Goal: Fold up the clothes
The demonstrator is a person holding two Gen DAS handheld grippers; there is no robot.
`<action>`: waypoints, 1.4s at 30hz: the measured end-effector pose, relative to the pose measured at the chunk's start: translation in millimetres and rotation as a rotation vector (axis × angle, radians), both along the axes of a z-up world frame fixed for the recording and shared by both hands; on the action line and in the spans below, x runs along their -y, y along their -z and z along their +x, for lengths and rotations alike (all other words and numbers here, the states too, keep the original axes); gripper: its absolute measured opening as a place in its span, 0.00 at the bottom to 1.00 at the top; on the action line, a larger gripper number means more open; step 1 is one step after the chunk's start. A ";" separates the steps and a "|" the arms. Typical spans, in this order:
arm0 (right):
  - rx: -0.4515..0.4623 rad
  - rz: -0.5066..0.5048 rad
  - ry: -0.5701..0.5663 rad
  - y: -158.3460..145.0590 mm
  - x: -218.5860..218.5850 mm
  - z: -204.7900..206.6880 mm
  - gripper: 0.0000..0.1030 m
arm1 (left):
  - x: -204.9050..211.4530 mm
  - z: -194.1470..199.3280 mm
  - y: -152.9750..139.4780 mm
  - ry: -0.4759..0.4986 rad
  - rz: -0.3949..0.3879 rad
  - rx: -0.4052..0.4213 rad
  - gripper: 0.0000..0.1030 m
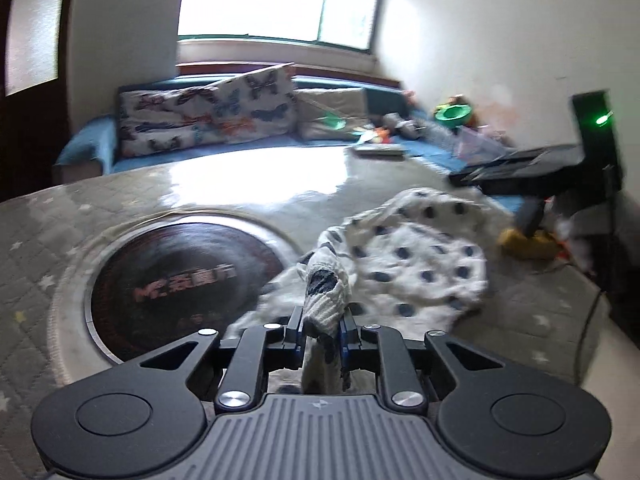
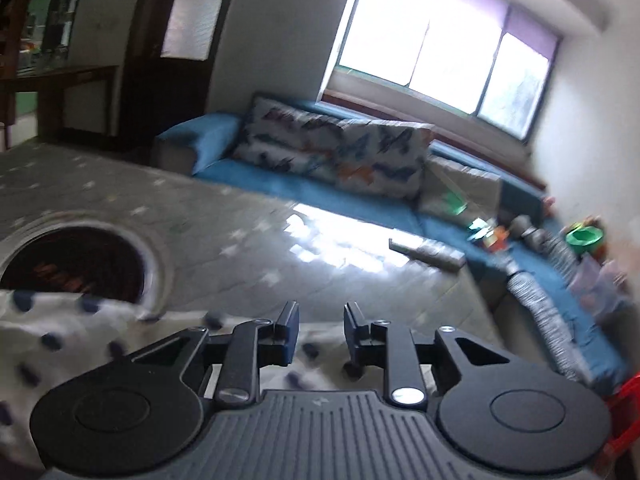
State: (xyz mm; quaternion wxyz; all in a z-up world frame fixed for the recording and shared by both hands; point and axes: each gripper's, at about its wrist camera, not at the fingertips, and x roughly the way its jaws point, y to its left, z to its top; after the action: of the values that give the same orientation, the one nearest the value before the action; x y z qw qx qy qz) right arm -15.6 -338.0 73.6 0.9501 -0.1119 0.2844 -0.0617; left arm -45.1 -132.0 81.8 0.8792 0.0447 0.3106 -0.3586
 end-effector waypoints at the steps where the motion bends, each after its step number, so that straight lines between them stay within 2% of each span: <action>1: -0.009 0.009 -0.008 2.4 -1.4 -3.4 0.26 | 2.0 -5.0 -0.8 0.027 -0.006 0.002 0.17; 6: -0.062 0.096 -0.058 8.2 -12.4 -28.3 0.27 | 11.5 -24.1 2.7 0.142 -0.014 -0.001 0.17; 11: -0.107 0.185 -0.117 12.4 -24.7 -45.9 0.34 | 16.3 -31.1 5.8 0.206 -0.002 -0.005 0.17; 15: -0.124 0.192 -0.156 15.3 -38.5 -59.2 0.36 | 20.1 -36.6 8.2 0.257 0.009 -0.007 0.18; 17: -0.123 0.195 -0.165 15.3 -42.7 -63.5 0.42 | 22.0 -39.4 9.4 0.283 0.014 -0.008 0.18; 20: -0.134 0.188 -0.179 20.4 -49.4 -68.4 0.42 | 24.9 -43.6 11.2 0.321 0.021 -0.010 0.23; 22: -0.160 0.188 -0.190 27.5 -52.3 -67.4 0.42 | 26.8 -46.4 12.4 0.347 0.027 -0.012 0.36; 25: -0.210 0.183 -0.197 42.4 -55.4 -66.5 0.42 | 29.7 -50.5 14.2 0.385 0.034 -0.013 0.41; 28: -0.246 0.178 -0.187 55.6 -55.1 -67.4 0.42 | 22.3 -31.1 20.4 0.331 0.032 -0.013 0.49; 32: -0.280 0.198 -0.153 70.0 -49.7 -72.8 0.42 | 16.7 -5.1 21.0 0.235 0.030 -0.028 0.54; 38: -0.318 0.172 -0.162 78.4 -50.0 -83.3 0.45 | 19.7 20.0 28.4 0.093 0.092 0.022 0.56; 42: -0.321 0.144 -0.175 76.8 -54.1 -87.8 0.46 | 23.0 55.5 40.2 -0.059 0.178 -0.008 0.59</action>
State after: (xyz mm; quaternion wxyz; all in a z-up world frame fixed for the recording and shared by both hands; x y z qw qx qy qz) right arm -103.4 -284.0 -3.2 0.8999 -0.0763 0.4251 0.0605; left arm 10.3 -155.0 41.6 0.8806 0.1119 0.3458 -0.3039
